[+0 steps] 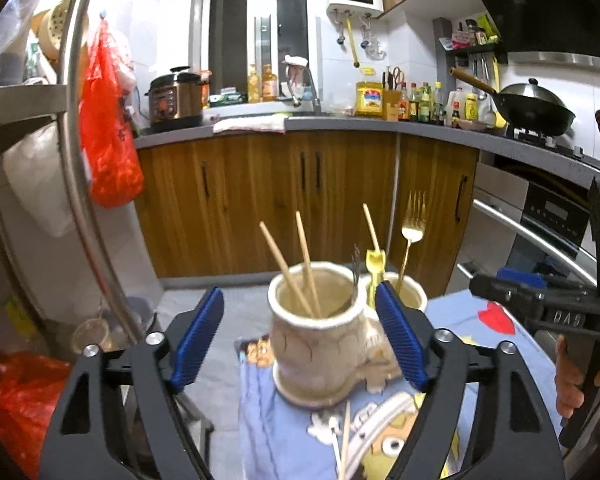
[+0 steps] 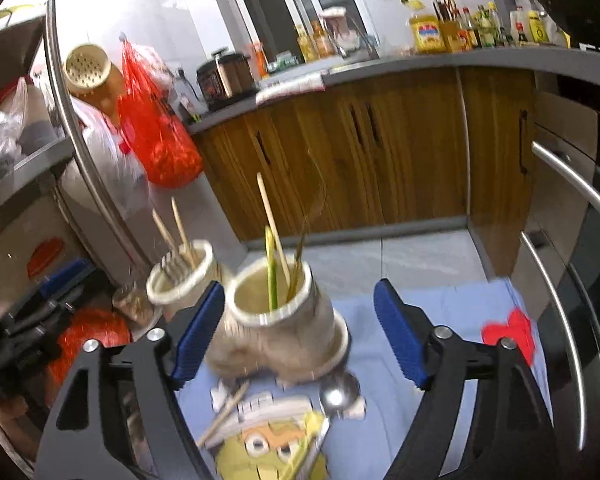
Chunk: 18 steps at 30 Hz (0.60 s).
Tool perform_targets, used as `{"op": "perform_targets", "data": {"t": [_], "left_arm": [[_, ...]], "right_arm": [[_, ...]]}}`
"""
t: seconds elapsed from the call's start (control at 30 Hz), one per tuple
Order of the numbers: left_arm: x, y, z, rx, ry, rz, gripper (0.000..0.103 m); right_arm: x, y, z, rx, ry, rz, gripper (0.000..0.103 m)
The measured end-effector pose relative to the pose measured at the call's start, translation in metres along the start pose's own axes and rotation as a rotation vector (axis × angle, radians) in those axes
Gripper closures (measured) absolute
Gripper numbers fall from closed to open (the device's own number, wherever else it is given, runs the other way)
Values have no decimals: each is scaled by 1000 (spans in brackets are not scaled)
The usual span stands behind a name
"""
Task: Organize utensils
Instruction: 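Move both open tools back over the cloth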
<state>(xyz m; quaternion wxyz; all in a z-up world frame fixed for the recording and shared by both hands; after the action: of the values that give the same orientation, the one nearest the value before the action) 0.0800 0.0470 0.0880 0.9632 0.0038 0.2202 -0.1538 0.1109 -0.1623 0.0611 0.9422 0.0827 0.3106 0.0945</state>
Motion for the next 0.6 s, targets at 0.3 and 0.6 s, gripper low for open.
{"op": "perform_targets", "data": {"t": [0.3,0.6], "left_arm": [[6,-8,-53,-83,92,-38,12],[40,6,-110,-89,233,-24,12]], "right_arm": [[13,-15,-52,47,116,-23,15],[42,-27,-85,-33,177,-122,16]]}}
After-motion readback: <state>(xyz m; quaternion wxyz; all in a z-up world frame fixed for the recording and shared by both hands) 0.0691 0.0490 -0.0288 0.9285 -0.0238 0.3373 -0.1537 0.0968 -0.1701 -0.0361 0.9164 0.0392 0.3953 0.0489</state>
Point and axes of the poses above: each gripper's, at about its wrist camera, not at the fingertips, and x roughly the way its jaws point, y to its left, z to its top, the point moved 5 cm from there along x, roughly the way its jaws point, and after that the axes turned 13 degrees about -z, right-handed, at the moved point
